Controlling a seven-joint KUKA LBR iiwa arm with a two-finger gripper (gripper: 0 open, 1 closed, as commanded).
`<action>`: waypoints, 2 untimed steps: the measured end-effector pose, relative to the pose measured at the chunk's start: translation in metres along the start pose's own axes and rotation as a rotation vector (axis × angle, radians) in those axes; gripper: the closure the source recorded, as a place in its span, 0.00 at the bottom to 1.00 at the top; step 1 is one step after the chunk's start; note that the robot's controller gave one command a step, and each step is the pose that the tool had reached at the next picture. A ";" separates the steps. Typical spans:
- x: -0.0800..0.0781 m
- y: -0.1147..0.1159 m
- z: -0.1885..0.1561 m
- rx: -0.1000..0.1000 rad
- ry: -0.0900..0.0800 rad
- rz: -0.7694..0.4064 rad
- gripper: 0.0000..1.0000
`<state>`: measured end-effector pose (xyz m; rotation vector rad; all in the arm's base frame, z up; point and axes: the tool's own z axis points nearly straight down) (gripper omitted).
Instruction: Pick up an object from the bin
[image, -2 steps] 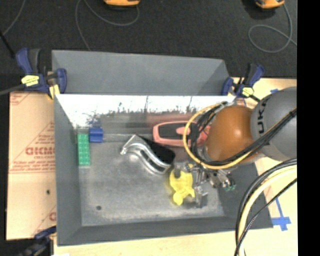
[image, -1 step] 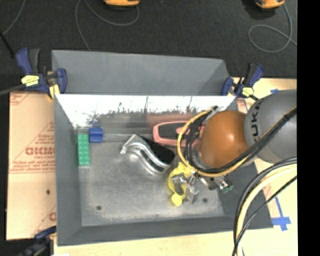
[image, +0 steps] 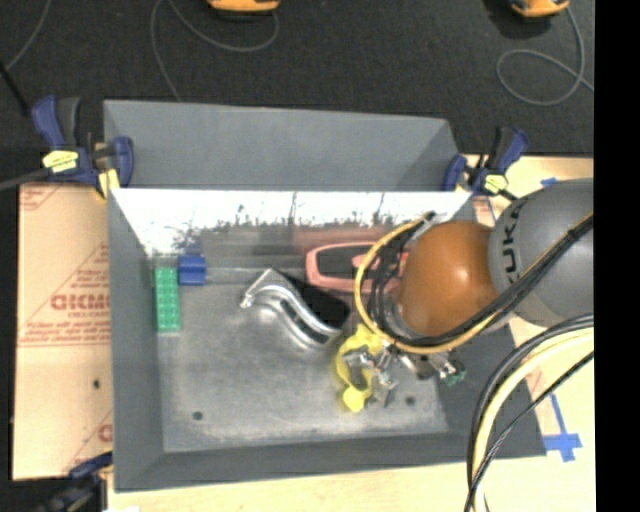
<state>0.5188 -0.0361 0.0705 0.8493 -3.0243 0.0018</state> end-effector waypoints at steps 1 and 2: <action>0.000 0.000 0.000 0.000 0.000 0.000 1.00; 0.011 0.009 -0.190 0.006 -0.009 0.012 1.00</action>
Offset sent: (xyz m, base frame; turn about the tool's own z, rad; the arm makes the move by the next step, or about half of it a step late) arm -0.0161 0.0020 0.1845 0.0081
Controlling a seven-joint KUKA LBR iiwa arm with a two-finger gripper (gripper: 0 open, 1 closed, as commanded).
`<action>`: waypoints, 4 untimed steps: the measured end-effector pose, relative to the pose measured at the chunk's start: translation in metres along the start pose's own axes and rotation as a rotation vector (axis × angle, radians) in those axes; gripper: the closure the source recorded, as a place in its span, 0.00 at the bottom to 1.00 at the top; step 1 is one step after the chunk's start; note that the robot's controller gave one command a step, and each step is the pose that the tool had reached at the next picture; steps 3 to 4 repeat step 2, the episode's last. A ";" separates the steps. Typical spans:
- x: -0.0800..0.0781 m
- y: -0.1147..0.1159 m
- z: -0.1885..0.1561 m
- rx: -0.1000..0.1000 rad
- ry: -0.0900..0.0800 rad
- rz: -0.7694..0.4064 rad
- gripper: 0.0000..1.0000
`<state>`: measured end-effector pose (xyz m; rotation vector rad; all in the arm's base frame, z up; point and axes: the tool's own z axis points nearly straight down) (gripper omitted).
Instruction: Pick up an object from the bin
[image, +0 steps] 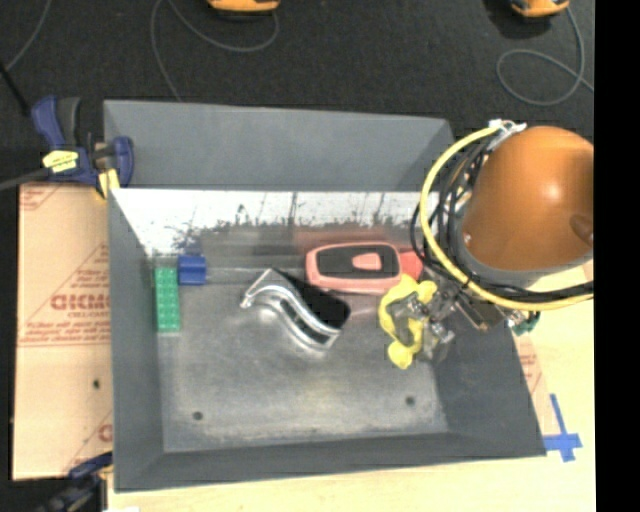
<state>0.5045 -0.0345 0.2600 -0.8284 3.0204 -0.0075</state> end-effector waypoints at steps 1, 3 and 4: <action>0.001 0.000 0.005 -0.005 0.006 0.003 1.00; 0.001 0.000 0.005 -0.006 0.006 0.005 1.00; 0.001 0.000 0.005 -0.006 0.006 0.005 1.00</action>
Offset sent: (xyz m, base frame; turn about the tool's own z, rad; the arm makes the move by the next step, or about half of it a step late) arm 0.0000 0.0000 0.0000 0.0000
